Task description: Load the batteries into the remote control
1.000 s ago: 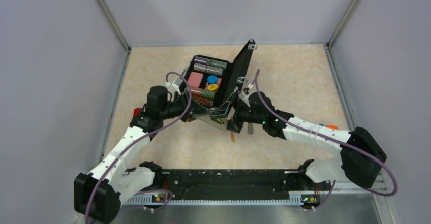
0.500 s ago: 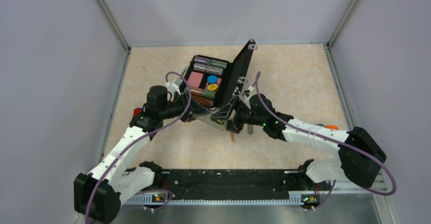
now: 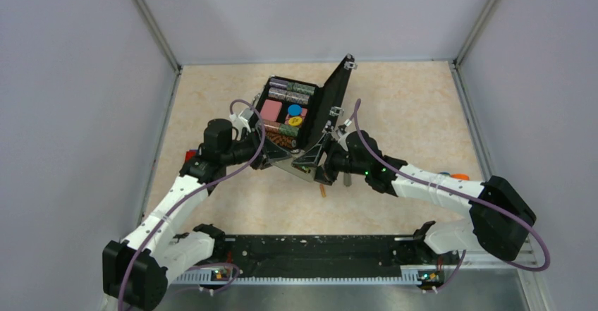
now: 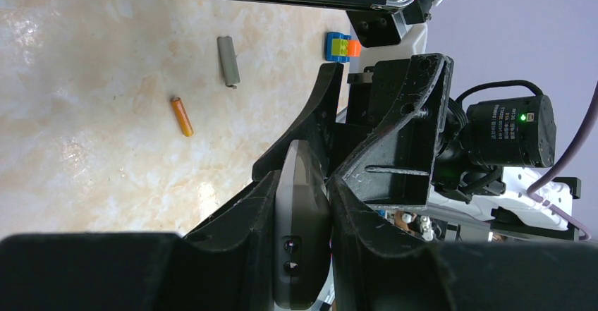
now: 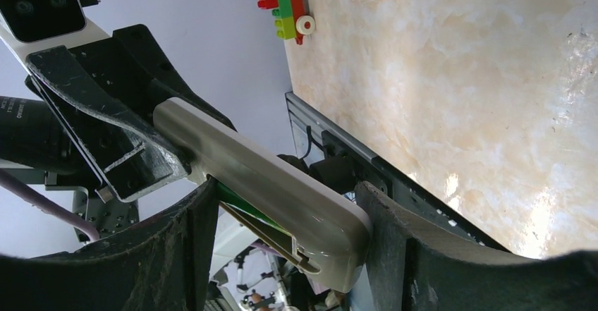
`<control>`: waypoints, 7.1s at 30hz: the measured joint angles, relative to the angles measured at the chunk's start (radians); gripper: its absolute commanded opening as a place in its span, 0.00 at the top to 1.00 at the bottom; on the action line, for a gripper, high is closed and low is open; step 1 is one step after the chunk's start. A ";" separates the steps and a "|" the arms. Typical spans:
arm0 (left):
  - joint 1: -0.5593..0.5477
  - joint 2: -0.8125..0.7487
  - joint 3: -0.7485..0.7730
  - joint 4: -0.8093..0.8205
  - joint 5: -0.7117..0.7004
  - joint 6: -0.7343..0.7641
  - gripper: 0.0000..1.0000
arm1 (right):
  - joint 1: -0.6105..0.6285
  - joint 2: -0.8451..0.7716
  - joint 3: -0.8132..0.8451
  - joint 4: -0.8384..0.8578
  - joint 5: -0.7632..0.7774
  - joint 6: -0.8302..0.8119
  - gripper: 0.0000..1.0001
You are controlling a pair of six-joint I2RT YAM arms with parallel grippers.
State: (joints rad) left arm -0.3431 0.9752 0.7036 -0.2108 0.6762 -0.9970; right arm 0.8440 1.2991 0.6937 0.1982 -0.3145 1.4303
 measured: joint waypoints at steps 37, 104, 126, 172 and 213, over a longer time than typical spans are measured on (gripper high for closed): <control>-0.005 -0.005 0.005 0.148 0.089 -0.216 1.00 | -0.014 -0.097 -0.118 0.269 0.003 -0.067 0.21; 0.006 -0.254 0.198 -0.050 0.111 0.498 0.12 | -0.037 -0.083 0.418 -0.436 -0.505 -1.083 1.00; -0.165 -0.123 0.158 -0.142 0.404 0.634 0.27 | -0.037 -0.018 0.507 -0.855 -0.567 -1.387 1.00; -0.314 -0.217 -0.101 0.212 -0.005 0.364 1.00 | -0.088 -0.333 0.291 -0.384 -0.193 -0.880 0.13; -0.309 -0.240 -0.266 0.560 -0.295 0.120 1.00 | 0.019 -0.169 0.170 -0.153 0.174 -0.537 0.51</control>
State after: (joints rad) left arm -0.6525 0.7349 0.4374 0.3496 0.3813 -0.8772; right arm 0.8631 1.1301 0.8635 0.0456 -0.1402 0.8928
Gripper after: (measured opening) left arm 0.330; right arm 0.499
